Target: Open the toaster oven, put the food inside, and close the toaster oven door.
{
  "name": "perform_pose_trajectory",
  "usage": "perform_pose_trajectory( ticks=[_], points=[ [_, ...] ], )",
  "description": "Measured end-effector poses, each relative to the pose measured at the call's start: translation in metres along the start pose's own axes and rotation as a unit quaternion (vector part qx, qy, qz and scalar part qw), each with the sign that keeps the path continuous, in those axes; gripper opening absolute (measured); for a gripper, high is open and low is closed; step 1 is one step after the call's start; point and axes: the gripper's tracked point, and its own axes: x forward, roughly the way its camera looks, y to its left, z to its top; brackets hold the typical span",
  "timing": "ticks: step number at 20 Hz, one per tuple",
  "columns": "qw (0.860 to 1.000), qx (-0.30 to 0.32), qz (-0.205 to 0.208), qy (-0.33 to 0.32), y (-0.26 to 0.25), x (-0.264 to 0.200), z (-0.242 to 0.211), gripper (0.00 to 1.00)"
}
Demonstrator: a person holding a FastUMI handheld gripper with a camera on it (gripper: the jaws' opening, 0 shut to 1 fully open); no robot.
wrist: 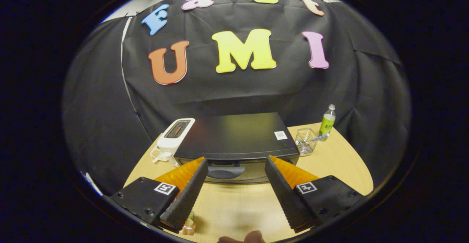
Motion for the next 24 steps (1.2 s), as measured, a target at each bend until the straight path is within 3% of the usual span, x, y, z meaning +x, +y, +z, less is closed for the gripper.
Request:
perform_pose_trajectory(
  ticks=[4,10,15,18,24],
  points=[
    [0.999,-0.008,0.002,0.051,0.014,0.055,-0.026,1.00],
    [0.997,0.002,-0.025,0.080,0.014,0.085,-0.045,1.00],
    [0.992,0.035,-0.040,0.112,0.017,0.085,-0.052,1.00],
    [0.991,0.066,-0.027,0.116,0.018,0.079,-0.055,1.00],
    [0.989,0.040,-0.047,0.136,0.018,0.048,-0.101,1.00]
  ],
)
